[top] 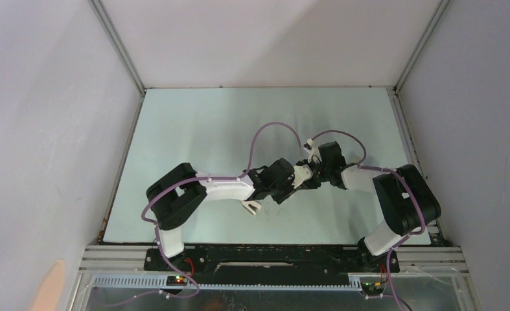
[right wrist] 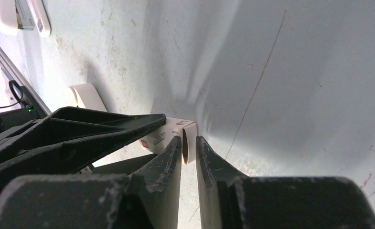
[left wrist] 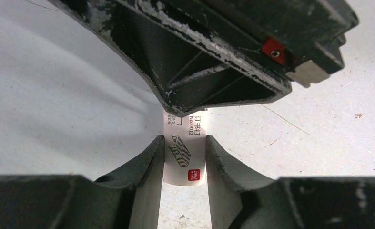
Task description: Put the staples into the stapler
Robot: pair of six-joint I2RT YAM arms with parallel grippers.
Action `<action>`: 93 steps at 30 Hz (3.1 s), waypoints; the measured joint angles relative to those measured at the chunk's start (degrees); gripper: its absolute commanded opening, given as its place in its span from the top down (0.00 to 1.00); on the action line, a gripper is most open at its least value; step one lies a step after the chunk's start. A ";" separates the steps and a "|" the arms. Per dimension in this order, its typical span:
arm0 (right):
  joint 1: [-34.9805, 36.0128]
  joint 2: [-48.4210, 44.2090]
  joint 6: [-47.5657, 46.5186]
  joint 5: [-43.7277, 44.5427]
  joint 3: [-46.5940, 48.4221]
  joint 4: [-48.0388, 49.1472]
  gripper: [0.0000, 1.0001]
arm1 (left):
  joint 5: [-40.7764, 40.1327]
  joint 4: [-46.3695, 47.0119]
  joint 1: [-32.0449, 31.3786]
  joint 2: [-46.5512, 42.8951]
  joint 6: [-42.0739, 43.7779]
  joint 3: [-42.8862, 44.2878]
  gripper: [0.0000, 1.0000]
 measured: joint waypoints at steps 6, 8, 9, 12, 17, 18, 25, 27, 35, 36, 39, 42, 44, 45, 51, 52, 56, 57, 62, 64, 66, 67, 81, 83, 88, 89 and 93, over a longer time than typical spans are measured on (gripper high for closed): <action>0.07 0.00 -0.42 1.95 0.02 -1.07 0.81 | -0.04 -0.15 0.00 0.00 0.00 -0.17 0.55; 0.33 0.00 -0.50 2.43 0.07 -1.29 0.81 | -0.04 -0.24 0.00 0.00 0.00 -0.39 0.54; 0.37 0.00 -0.66 2.62 0.11 -1.40 0.81 | -0.04 -0.22 0.00 0.00 0.00 -0.44 0.54; 0.70 0.00 -1.03 3.13 0.17 -1.42 0.83 | -0.04 -0.17 0.00 0.00 0.00 -0.44 0.55; 1.92 -0.13 -1.51 4.42 0.76 -1.97 0.89 | -0.07 -0.15 0.00 0.00 0.00 -0.44 0.62; 2.23 -0.13 -1.57 4.74 0.98 -2.14 0.93 | -0.07 -0.15 0.00 0.00 0.00 -0.44 0.64; 4.07 -1.46 -2.93 8.11 1.31 -3.52 1.00 | -0.22 0.07 -0.15 0.00 0.00 -0.61 0.70; 4.63 -2.29 -3.41 9.90 1.31 -4.28 1.00 | -0.20 0.66 -0.22 0.00 0.00 -0.90 0.70; 6.32 -5.66 -4.94 16.31 1.31 -8.52 1.00 | 0.13 4.17 -0.76 -0.02 0.00 -2.27 0.69; 6.38 -6.08 -4.96 16.79 1.31 -9.05 1.00 | 0.11 4.68 -0.85 -0.02 0.00 -2.45 0.69; 6.49 -7.43 -5.40 19.10 1.31 -10.05 1.00 | -0.46 5.18 -1.11 -0.02 -0.04 -2.75 0.69; 6.45 -8.68 -5.99 22.38 1.31 -11.10 1.00 | -0.55 5.31 -1.29 -0.07 -0.07 -2.86 0.69; 6.43 -9.01 -6.23 23.98 1.31 -11.89 1.00 | -0.79 5.64 -1.36 -0.24 -0.11 -3.21 0.69; 6.43 -9.07 -6.29 24.41 1.31 -12.17 1.00 | -0.98 5.90 -1.38 -0.42 -0.13 -3.52 0.67; 6.51 -9.68 -6.47 24.81 1.31 -12.96 0.89 | -2.34 6.93 -1.38 -1.66 -0.92 -5.29 0.41; 6.60 -9.81 -6.45 24.55 1.31 -12.94 0.88 | -2.71 6.99 -1.38 -1.97 -1.33 -5.62 0.37; 6.64 -10.19 -6.34 22.82 1.31 -12.87 0.80 | -4.07 6.97 -1.38 -4.31 -4.13 -8.09 0.30; 6.62 -10.23 -6.21 22.32 1.31 -12.79 0.79 | -4.39 6.97 -1.38 -5.16 -5.09 -8.98 0.29; 6.34 -10.78 -5.44 19.96 1.27 -11.93 0.63 | -7.89 7.08 -1.38 -11.37 -13.92 -13.62 0.27; 6.25 -11.13 -5.07 19.21 1.27 -11.61 0.57 | -8.68 8.41 -1.33 -13.97 -18.67 -15.41 0.27; 6.27 -11.41 -4.48 18.75 1.27 -11.32 0.50 | -9.11 10.75 -1.29 -16.24 -23.76 -17.77 0.29; 6.27 -11.43 -4.17 18.67 1.27 -11.21 0.48 | -9.14 12.31 -1.18 -17.42 -26.56 -19.28 0.31; 7.23 -17.29 -1.66 20.44 1.22 -13.94 0.28 | -7.48 28.61 1.88 -17.31 -54.40 -27.28 0.60; 7.48 -17.31 -1.25 21.20 1.22 -14.56 0.27 | -6.73 30.91 2.05 -15.41 -56.96 -27.28 0.61; 9.60 -17.27 -0.48 23.56 1.18 -16.59 0.26 | -5.90 32.92 2.19 -12.15 -62.16 -27.61 0.59; 9.92 -17.27 -0.17 23.89 1.11 -16.61 0.26 | -5.90 33.09 2.19 -11.98 -62.93 -27.89 0.59; 10.60 -17.25 0.70 24.39 0.63 -16.65 0.26 | -5.90 33.05 2.36 -11.13 -65.81 -28.63 0.59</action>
